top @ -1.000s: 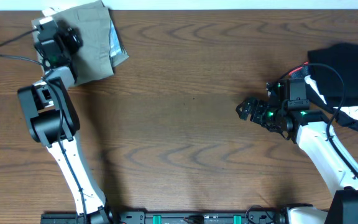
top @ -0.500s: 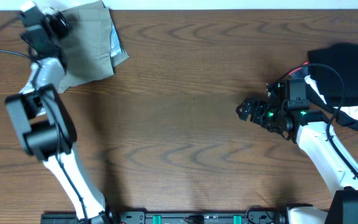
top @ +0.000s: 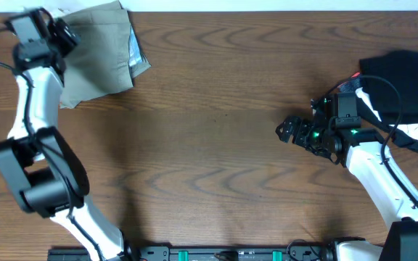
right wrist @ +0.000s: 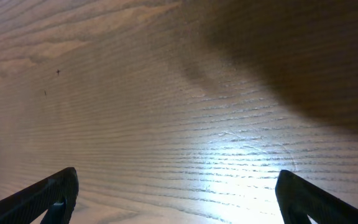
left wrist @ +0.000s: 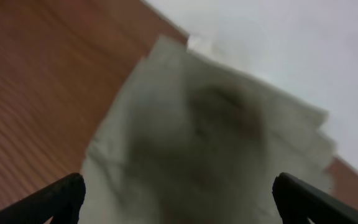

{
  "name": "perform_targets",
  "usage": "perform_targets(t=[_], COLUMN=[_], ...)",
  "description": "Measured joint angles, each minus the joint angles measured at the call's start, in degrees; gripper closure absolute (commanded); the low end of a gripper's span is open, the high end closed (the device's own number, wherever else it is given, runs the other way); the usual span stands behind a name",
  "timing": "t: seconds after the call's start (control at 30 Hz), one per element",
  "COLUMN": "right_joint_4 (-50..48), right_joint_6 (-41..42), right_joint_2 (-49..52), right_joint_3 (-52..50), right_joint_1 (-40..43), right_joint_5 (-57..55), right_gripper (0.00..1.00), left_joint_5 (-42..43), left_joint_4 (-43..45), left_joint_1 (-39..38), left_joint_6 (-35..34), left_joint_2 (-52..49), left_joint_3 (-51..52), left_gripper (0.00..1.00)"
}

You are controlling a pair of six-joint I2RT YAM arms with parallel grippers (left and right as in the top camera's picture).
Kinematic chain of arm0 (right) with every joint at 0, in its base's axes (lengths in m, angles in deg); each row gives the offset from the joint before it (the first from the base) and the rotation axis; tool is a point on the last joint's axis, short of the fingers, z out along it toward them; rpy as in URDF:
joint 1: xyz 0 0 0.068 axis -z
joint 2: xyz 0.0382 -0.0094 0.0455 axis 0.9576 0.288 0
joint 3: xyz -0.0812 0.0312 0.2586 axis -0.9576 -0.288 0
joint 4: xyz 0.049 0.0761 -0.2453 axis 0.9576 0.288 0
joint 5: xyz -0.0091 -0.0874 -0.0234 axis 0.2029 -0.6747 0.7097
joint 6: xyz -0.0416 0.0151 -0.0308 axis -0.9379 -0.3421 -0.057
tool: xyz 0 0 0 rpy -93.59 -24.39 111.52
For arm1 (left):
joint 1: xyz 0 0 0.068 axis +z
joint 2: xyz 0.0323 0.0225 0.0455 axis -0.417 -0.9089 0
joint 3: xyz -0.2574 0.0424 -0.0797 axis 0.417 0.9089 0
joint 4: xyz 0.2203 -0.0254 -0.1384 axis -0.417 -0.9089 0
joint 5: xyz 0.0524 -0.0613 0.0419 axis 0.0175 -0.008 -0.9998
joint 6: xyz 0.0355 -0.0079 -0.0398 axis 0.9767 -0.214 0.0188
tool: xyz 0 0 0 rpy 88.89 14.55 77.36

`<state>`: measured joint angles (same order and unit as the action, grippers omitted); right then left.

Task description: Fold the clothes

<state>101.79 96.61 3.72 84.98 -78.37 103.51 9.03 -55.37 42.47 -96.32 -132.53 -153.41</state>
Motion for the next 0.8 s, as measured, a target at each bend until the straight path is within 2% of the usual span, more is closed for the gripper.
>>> perform_targets(t=[0.17,0.37,0.63,0.8], right_joint_4=[0.00,0.00,-0.11,-0.24], right_joint_6=[-0.37,-0.37,-0.39,-0.37], right_joint_2=[0.00,0.00,0.00,0.00], right_joint_3=[0.00,0.00,0.00,0.00], right_joint_1=[0.00,0.00,0.00,0.00], right_joint_5=[0.00,-0.55,-1.18,-1.25], right_gripper=[0.01,0.01,0.01,0.01], left_joint_5=[0.02,-0.68,-1.46,-1.42], left_joint_4=[9.05,15.96,17.73,16.15], left_joint_1=[0.00,0.00,-0.04,-0.04], left_joint_6=[-0.39,0.00,3.17,4.42], left_joint_2=[-6.45,-14.32,-15.19,-11.98], left_joint_3=[5.09,5.49,4.87,5.57], left_gripper=[0.02,0.02,0.02,0.02])
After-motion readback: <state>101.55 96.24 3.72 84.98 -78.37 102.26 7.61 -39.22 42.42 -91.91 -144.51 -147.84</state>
